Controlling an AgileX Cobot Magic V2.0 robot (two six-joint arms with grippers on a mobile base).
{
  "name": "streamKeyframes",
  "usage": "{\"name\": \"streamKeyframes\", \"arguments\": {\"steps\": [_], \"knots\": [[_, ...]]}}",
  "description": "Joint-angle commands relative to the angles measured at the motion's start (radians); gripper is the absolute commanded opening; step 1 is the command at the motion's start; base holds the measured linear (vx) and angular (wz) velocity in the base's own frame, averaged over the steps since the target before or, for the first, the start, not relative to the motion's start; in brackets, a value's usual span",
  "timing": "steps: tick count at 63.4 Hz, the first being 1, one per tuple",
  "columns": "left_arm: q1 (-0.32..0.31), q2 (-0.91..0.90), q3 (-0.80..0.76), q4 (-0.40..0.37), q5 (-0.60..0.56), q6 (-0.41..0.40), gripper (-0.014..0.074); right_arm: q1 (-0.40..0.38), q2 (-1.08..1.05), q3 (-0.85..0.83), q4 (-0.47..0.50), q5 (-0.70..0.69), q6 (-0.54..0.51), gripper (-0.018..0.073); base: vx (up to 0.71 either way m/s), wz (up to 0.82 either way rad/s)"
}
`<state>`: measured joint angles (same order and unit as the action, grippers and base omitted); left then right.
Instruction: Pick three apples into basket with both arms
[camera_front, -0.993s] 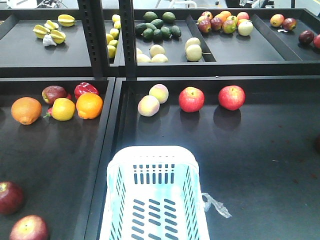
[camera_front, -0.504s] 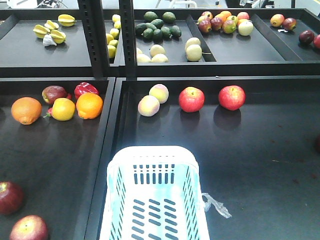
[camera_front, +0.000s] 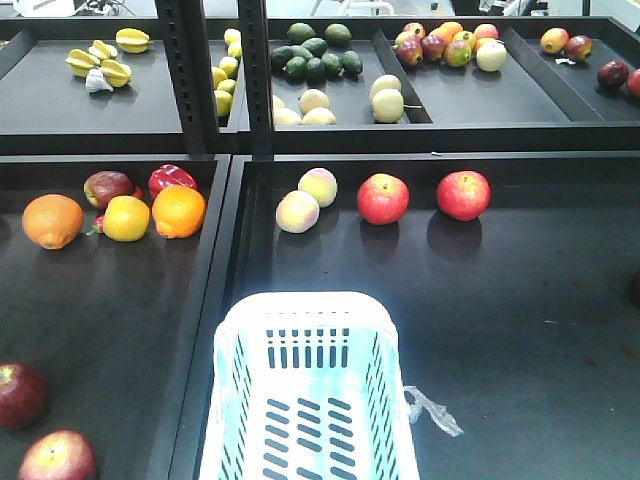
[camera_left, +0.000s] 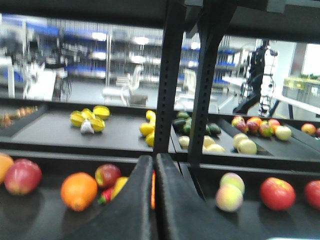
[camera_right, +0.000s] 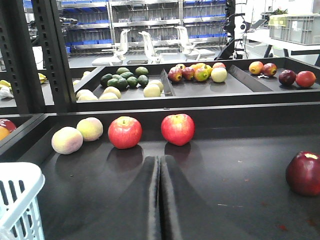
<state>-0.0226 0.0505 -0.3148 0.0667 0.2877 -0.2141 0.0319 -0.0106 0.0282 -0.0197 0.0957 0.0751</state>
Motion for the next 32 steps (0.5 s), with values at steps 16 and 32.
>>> {"name": "streamKeyframes", "arguments": {"steps": [16,32], "knots": [[0.002,0.351,-0.39,-0.188,0.394,0.259,-0.0006,0.003,-0.011,0.014,-0.006,-0.079,-0.007,-0.0009,0.0,0.0],[0.002,0.503,-0.483,-0.312,0.565,0.477,-0.0006,0.003,-0.011,0.014,-0.006,-0.078,-0.007,-0.0009,0.0,0.0]]}}
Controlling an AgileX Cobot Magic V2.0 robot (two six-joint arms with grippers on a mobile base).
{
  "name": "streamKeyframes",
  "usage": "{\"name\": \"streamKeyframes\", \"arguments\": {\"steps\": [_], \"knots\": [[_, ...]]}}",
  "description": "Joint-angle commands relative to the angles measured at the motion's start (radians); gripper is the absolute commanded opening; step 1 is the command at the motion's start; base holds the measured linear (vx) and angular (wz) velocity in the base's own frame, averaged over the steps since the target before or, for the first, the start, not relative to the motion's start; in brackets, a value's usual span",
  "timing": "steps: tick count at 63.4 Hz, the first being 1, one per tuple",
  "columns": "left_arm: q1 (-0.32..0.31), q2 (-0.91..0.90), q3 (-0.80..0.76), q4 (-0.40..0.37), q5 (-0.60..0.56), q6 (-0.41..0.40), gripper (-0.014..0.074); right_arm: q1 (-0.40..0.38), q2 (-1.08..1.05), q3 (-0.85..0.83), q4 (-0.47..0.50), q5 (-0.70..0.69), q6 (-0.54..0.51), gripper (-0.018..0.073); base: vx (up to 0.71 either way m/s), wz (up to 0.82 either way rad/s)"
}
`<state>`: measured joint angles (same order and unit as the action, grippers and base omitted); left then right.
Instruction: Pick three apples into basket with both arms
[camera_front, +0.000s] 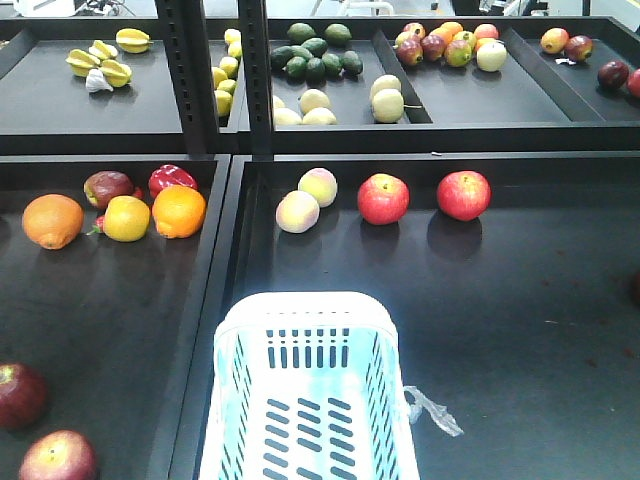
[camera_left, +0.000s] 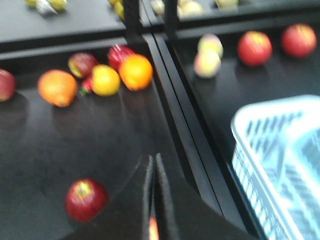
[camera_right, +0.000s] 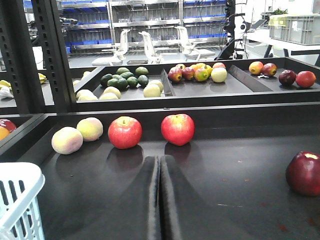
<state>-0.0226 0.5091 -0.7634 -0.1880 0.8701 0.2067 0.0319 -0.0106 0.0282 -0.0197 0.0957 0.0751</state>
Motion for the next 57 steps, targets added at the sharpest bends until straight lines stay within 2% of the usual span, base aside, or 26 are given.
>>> {"name": "streamKeyframes", "arguments": {"steps": [1,13,19,27,37,44,50,57], "knots": [[0.002,0.049,-0.033,-0.062,-0.015,0.058,-0.0006,0.003,-0.011,0.014,-0.006,-0.078,-0.007,-0.0009,0.0,0.0],[0.002,0.07,-0.033,-0.087,-0.002,0.06,0.0006,0.003,-0.011,0.014,-0.006,-0.078,-0.007,-0.0009,0.0,0.0],[0.002,0.07,-0.033,-0.088,0.002,0.06,0.0049,0.003,-0.011,0.014,-0.006,-0.078,-0.007,-0.0009,0.0,0.0],[0.002,0.07,-0.033,-0.092,0.003,0.06,0.019,0.003,-0.011,0.014,-0.006,-0.078,-0.007,-0.0009,0.0,0.0],[0.002,0.07,-0.033,-0.092,0.003,0.06,0.049,0.003,-0.011,0.014,-0.006,-0.078,-0.007,-0.0009,0.0,0.0],[0.001,0.071,-0.033,-0.1,-0.009,0.062,0.0656,0.003,-0.011,0.014,-0.006,-0.078,-0.007,-0.0009,0.0,0.0],[-0.013,0.081,-0.036,-0.144,-0.019,0.125,0.0726,0.003,-0.011,0.014,-0.006,-0.078,-0.007,-0.0009,0.0,0.0],[-0.05,0.126,-0.037,-0.25,-0.023,0.27,0.0722,0.003,-0.011,0.014,-0.006,-0.078,-0.007,-0.0009,0.0,0.0]]}}
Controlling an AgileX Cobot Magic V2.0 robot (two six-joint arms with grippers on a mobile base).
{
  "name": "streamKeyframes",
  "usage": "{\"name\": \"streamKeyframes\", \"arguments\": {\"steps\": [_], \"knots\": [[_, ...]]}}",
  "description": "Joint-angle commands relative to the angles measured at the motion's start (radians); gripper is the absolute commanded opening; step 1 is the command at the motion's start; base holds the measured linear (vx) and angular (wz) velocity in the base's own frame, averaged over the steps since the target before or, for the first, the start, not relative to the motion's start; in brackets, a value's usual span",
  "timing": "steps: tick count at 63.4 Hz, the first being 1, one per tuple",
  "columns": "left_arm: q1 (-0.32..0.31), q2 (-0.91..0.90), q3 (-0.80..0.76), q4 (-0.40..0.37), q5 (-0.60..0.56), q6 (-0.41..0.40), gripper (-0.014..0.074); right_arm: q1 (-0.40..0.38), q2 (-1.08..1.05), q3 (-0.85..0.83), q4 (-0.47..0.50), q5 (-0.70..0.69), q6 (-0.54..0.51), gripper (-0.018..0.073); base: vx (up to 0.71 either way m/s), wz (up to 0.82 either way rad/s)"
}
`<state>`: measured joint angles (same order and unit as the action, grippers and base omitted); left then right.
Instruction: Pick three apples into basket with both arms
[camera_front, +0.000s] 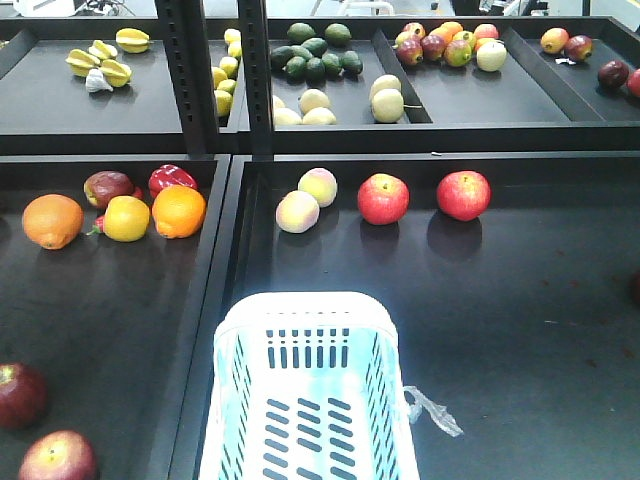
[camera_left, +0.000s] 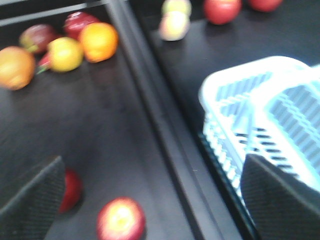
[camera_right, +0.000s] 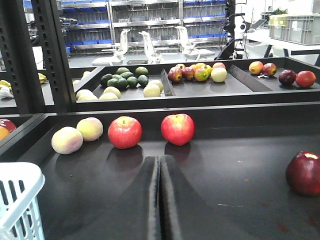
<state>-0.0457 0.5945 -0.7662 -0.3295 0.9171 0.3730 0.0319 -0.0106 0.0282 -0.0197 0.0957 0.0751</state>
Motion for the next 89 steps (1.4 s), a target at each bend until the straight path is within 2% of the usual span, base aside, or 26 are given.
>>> {"name": "streamKeyframes", "arguments": {"steps": [1,11,19,25,48,65,74,89], "knots": [[-0.034,0.052,-0.034,-0.13,-0.071,0.133,0.072,0.003,-0.011,0.014,-0.006,-0.078,-0.007,-0.0009,0.0,0.0],[-0.103,0.154,-0.034,-0.225,-0.11,0.341,0.07,0.003,-0.011,0.014,-0.006,-0.077,-0.007,-0.0009,0.0,0.0],[-0.179,0.229,-0.035,-0.239,-0.17,0.491,0.0697,0.003,-0.011,0.014,-0.006,-0.078,-0.007,-0.0009,0.0,0.0],[-0.238,0.282,-0.047,-0.236,-0.215,0.567,0.0694,0.003,-0.011,0.014,-0.006,-0.078,-0.007,-0.0009,0.0,0.0],[-0.437,0.544,-0.236,-0.119,-0.233,0.586,0.0677,0.003,-0.011,0.014,-0.006,-0.078,-0.007,-0.0009,0.0,0.0],[-0.588,0.713,-0.244,0.055,-0.346,0.584,0.0666,0.003,-0.011,0.014,-0.006,-0.078,-0.007,-0.0009,0.0,0.0],[-0.624,0.77,-0.244,0.104,-0.443,0.583,0.0663,0.003,-0.011,0.014,-0.006,-0.078,-0.007,-0.0009,0.0,0.0],[-0.626,0.842,-0.244,0.11,-0.534,0.583,0.0641,0.003,-0.011,0.014,-0.006,-0.079,-0.007,-0.0009,0.0,0.0]]}}
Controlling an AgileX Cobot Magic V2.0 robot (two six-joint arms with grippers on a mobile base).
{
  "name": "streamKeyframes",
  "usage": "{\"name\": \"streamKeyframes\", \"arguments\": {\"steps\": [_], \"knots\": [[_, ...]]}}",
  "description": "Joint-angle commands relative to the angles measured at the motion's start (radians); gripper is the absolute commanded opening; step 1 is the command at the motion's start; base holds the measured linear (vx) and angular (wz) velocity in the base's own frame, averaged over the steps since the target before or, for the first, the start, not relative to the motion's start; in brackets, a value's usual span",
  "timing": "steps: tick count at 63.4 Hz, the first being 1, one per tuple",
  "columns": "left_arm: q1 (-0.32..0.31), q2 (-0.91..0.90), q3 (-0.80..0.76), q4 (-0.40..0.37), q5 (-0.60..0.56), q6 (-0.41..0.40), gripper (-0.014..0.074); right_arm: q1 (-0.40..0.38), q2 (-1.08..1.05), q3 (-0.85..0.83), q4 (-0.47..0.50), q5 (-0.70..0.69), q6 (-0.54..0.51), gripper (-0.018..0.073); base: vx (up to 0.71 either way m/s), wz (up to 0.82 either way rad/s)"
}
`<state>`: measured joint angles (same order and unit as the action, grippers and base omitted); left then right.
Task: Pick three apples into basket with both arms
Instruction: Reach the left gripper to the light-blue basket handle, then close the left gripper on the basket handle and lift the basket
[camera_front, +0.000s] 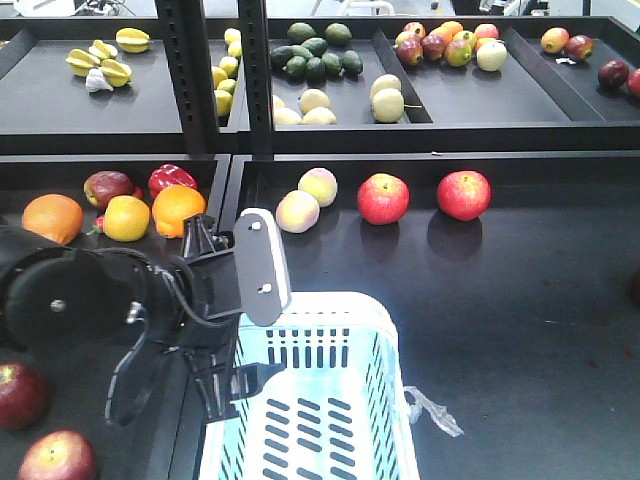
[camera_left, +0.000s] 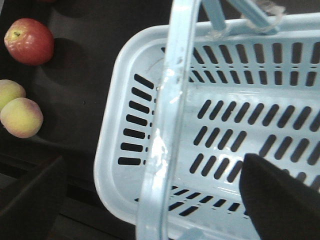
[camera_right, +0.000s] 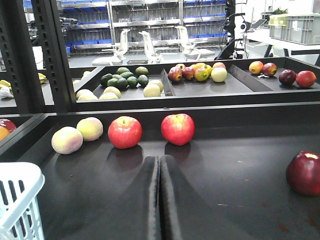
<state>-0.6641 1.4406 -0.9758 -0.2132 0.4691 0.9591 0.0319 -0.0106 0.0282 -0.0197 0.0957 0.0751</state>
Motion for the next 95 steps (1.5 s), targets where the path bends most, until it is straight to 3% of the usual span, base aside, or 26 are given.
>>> {"name": "streamKeyframes", "arguments": {"steps": [1,22,29,38,47,63,83,95], "knots": [[-0.007,0.003,-0.034,-0.005,-0.092,-0.003,0.0637,0.003,-0.011,0.014,-0.006,-0.079,-0.007,-0.0009,0.0,0.0],[-0.007,0.116,-0.034,-0.005,-0.189,-0.003,0.0553,0.003,-0.011,0.014,-0.006,-0.079,-0.007,-0.0009,0.0,0.0],[-0.007,0.127,-0.034,-0.005,-0.196,-0.003,0.0478,0.003,-0.011,0.014,-0.006,-0.079,-0.007,-0.0009,0.0,0.0],[-0.007,0.124,-0.034,-0.005,-0.205,-0.003,0.0276,0.003,-0.011,0.014,-0.006,-0.079,-0.007,-0.0009,0.0,0.0],[-0.007,0.124,-0.034,-0.007,-0.205,-0.003,-0.0006,0.003,-0.011,0.014,-0.006,-0.079,-0.007,-0.0009,0.0,0.0],[-0.007,0.088,-0.034,-0.039,-0.185,-0.004,-0.0008,0.003,-0.011,0.014,-0.006,-0.079,-0.007,-0.0009,0.0,0.0],[-0.004,-0.15,-0.034,-0.039,-0.17,-0.004,-0.0008,0.003,-0.011,0.014,-0.006,-0.078,-0.007,-0.0009,0.0,0.0],[-0.004,-0.318,-0.035,0.028,-0.169,-0.003,-0.0008,0.003,-0.011,0.014,-0.006,-0.078,-0.007,-0.0009,0.0,0.0]]}}
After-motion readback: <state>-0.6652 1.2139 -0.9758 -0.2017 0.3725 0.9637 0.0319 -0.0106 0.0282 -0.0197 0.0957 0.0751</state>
